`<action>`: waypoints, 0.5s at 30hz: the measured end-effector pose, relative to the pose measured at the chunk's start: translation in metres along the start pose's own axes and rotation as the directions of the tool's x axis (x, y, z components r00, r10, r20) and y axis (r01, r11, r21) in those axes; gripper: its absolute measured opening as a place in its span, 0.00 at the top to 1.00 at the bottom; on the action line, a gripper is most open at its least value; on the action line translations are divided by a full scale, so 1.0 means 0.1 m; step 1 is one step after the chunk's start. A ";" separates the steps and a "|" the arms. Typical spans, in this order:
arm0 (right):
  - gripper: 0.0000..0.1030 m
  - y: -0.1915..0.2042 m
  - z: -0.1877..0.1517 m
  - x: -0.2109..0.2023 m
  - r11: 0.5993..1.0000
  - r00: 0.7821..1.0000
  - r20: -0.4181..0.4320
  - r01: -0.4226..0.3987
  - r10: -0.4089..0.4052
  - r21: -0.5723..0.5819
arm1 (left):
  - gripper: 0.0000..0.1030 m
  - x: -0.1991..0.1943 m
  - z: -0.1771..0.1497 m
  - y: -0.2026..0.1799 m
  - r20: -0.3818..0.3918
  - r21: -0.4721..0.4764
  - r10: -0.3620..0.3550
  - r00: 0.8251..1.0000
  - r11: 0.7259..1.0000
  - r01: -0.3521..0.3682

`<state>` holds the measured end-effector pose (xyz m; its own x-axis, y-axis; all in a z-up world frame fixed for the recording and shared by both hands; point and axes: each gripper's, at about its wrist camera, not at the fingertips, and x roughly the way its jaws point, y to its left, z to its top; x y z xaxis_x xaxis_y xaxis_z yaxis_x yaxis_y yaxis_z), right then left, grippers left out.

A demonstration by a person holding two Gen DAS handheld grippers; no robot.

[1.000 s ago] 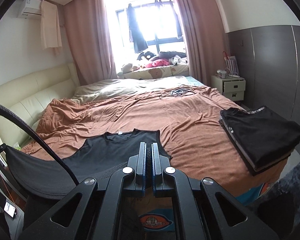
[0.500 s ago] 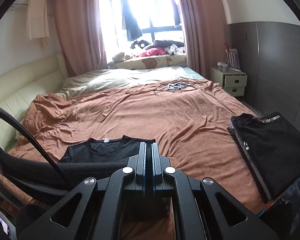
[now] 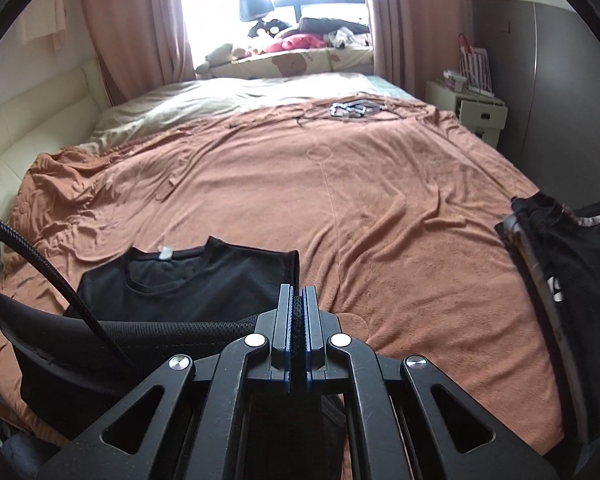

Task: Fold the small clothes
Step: 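Lift the hem with both grippers and carry it over toward the shoulders, then lay the hem down on the top and open both grippers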

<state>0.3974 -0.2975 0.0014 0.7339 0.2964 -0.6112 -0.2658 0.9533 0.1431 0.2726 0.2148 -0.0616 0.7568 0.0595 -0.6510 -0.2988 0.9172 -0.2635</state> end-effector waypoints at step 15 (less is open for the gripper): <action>0.97 -0.10 0.08 1.11 0.996 0.986 -0.154 0.064 -0.055 0.055 | 0.94 1.16 0.04 0.03 -0.196 0.032 0.067 0.978 0.998 -0.061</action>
<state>0.4865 -0.2741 -0.0611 0.6421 0.2312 -0.7310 -0.1834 0.9721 0.1463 0.3615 0.2263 -0.1351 0.6067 0.0422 -0.7938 -0.3258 0.9241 -0.1998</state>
